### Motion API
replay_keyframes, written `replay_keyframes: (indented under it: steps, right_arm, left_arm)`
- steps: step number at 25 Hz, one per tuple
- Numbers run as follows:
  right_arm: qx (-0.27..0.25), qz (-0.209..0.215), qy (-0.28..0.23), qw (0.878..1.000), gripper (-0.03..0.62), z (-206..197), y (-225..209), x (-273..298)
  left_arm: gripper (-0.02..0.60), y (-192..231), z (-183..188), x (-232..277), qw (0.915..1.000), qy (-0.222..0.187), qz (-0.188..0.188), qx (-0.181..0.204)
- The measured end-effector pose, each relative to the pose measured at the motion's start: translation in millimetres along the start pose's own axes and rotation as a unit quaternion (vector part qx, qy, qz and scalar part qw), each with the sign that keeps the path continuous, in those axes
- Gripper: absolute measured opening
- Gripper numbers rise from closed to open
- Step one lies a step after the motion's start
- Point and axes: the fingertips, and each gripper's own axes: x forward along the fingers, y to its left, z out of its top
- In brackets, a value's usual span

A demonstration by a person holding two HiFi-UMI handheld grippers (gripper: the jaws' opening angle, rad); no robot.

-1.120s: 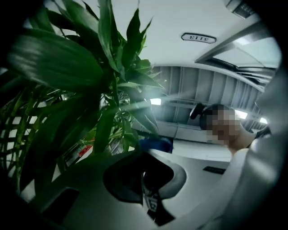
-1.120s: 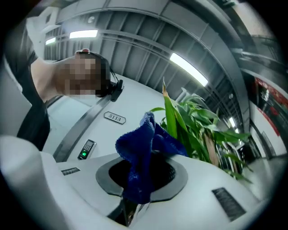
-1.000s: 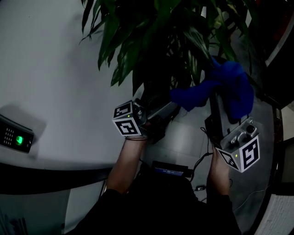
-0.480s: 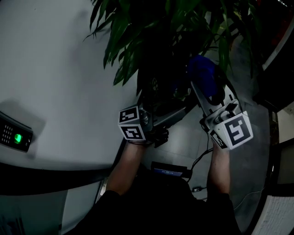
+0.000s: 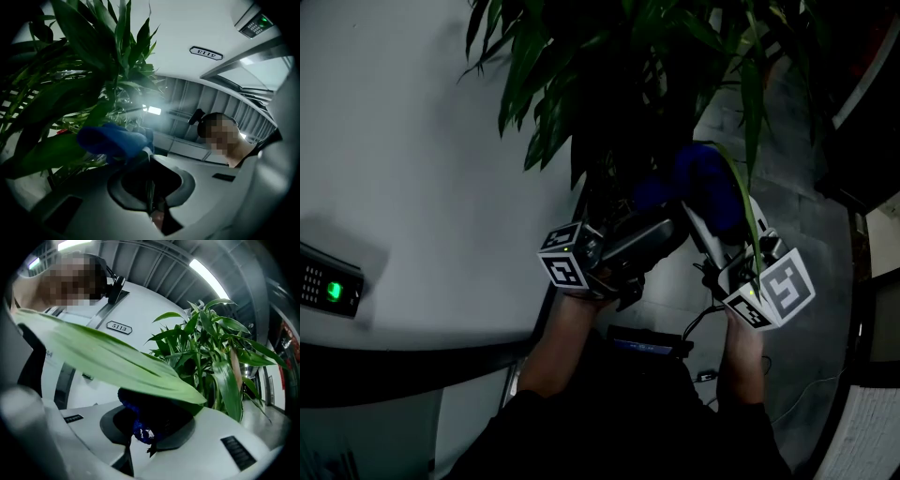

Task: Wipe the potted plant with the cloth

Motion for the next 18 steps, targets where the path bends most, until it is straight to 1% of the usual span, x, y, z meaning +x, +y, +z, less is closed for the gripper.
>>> replay_keyframes:
  steps: [3, 5, 8, 10, 12, 13, 15, 17, 18]
  right_arm:
    - [0.007, 0.003, 0.012, 1.000, 0.094, -2, 2, -6]
    - [0.013, 0.003, 0.014, 1.000, 0.094, 1, -2, -9]
    - [0.002, -0.017, -0.018, 1.000, 0.094, 28, -15, -12]
    - [-0.016, -0.027, -0.050, 0.998, 0.094, 54, -20, -13]
    - [-0.039, -0.024, -0.057, 0.997, 0.094, 69, -17, -9]
    - [-0.052, -0.025, -0.046, 0.997, 0.094, 69, -16, -6]
    - [-0.069, -0.028, 0.002, 0.997, 0.094, 51, -17, 7]
    - [-0.049, -0.020, 0.054, 0.997, 0.095, 21, -16, 17]
    - [-0.031, -0.013, 0.069, 0.997, 0.094, 10, -14, 18]
  left_arm:
    - [0.023, -2, -6, -2, 0.9998, 0.011, 0.000, 0.013]
    - [0.014, 0, -12, -3, 0.9985, 0.036, 0.010, 0.040]
    - [0.008, 5, -21, -2, 0.9932, 0.075, 0.031, 0.083]
    - [0.007, 8, -23, -3, 0.9913, 0.082, 0.039, 0.096]
    - [0.006, 8, -24, -2, 0.9897, 0.087, 0.041, 0.106]
    - [0.006, 8, -25, -1, 0.9887, 0.091, 0.040, 0.112]
    - [0.006, 6, -24, 1, 0.9880, 0.092, 0.035, 0.119]
    - [0.006, 5, -21, 2, 0.9894, 0.084, 0.029, 0.115]
    - [0.006, 4, -21, 2, 0.9904, 0.079, 0.026, 0.111]
